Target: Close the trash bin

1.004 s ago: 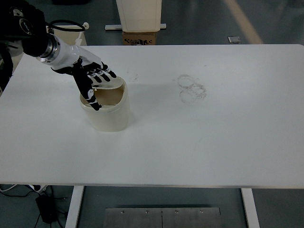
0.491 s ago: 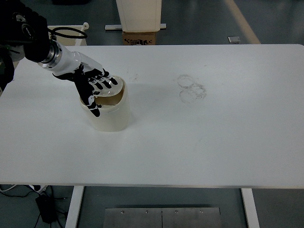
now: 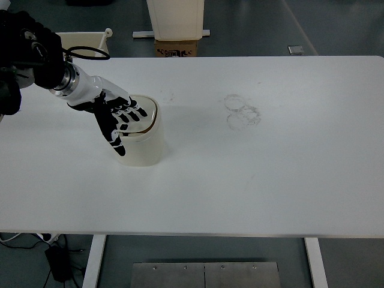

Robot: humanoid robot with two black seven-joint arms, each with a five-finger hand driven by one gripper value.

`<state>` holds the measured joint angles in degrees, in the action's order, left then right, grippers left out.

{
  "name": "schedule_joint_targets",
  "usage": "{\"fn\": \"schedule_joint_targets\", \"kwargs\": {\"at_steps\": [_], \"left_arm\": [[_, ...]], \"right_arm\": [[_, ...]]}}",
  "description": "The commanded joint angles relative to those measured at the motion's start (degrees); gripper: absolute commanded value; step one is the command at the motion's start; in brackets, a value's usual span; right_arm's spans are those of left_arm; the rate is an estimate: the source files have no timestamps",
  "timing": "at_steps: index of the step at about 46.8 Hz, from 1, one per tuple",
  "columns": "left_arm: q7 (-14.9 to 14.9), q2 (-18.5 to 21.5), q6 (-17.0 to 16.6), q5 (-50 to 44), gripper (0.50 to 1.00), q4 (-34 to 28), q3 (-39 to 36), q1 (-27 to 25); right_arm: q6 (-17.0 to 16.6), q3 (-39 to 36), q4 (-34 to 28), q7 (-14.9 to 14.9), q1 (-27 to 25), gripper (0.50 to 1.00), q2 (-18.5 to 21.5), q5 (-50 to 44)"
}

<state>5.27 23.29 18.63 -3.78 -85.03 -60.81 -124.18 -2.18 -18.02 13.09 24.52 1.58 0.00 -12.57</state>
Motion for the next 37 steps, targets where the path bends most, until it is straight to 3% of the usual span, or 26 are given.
{"fn": "schedule_joint_targets", "kwargs": {"at_steps": [1, 37], "left_arm": [[0.0, 0.0, -0.1, 0.0, 1.000, 0.0, 0.0, 0.1], [0.0, 0.1, -0.3, 0.0, 1.000, 0.0, 0.0, 0.9]], "right_arm": [[0.0, 0.0, 0.0, 0.0, 0.0, 0.991, 0.0, 0.0], [0.0, 0.0, 0.0, 0.0, 0.0, 0.991, 0.0, 0.0]]}}
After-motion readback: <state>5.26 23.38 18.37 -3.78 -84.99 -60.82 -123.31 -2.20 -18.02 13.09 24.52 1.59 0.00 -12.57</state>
